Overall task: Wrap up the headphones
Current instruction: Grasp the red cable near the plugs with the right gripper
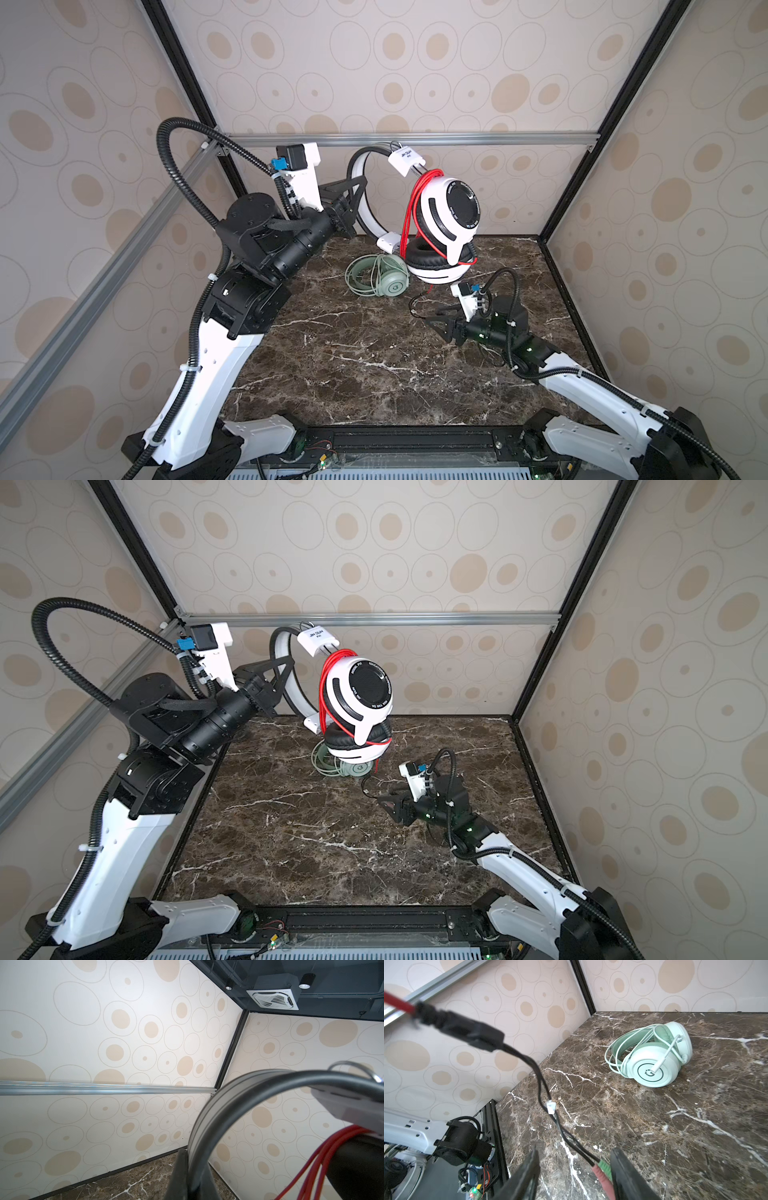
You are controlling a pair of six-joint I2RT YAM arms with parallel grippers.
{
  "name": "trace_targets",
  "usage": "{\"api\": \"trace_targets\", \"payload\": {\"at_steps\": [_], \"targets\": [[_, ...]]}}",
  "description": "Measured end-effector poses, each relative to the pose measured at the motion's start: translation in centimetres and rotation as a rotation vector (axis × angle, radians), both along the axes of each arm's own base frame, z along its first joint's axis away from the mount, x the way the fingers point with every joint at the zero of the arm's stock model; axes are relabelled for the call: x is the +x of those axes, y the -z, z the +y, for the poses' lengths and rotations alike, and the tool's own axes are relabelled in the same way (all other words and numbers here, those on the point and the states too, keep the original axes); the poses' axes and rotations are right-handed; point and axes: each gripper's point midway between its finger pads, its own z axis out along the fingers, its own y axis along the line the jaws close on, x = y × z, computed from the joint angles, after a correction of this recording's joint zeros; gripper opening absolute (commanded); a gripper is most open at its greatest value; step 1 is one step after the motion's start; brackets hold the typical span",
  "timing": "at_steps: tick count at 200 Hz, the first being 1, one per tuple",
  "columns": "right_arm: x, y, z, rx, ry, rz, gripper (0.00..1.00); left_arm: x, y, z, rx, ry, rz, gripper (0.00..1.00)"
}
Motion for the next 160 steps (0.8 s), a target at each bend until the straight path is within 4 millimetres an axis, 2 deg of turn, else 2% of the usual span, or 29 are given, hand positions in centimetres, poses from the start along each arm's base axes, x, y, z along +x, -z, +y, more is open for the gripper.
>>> {"api": "trace_targets", "payload": {"at_steps": [19,62,118,160], "targets": [[-0.3,0.1,0.0,-0.028,-0.020,-0.011,0.65,0.0,0.0,0.0,-0.002,0.002,0.001,0.00],[-0.4,-0.5,0.8,-0.071,-0.092,-0.031,0.67,-0.1,-0.2,-0.1,-0.013,0.011,0.001,0.00],[-1.0,1.1,2.1,-0.063,-0.183,0.046,0.68,-0.2,-0.3,0.0,-0.019,0.013,0.002,0.00],[-1.5,1.2,2.8,-0.035,-0.235,0.076,0.69,-0.6,-0.5,0.2,-0.025,0.013,-0.003,0.00]]}}
